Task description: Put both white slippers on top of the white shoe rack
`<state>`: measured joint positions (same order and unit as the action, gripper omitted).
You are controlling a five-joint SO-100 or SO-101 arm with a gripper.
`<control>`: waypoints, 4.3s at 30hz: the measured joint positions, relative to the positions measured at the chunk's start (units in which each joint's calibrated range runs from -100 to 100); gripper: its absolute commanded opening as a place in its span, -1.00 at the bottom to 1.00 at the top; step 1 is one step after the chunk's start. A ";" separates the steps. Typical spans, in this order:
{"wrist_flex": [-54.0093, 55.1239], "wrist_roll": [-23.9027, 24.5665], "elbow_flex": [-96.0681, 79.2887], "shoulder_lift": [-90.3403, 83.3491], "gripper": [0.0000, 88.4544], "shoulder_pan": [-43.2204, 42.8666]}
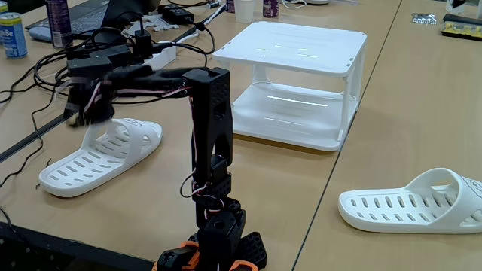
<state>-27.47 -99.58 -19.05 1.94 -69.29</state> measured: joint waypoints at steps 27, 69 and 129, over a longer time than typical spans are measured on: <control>-0.09 0.00 48.97 40.99 -0.98 16.33; -8.24 -0.05 -9.61 10.64 -0.98 25.84; -11.24 -0.05 -55.53 -48.91 -0.75 31.76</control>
<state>-38.71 -99.63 -74.57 -46.97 -37.53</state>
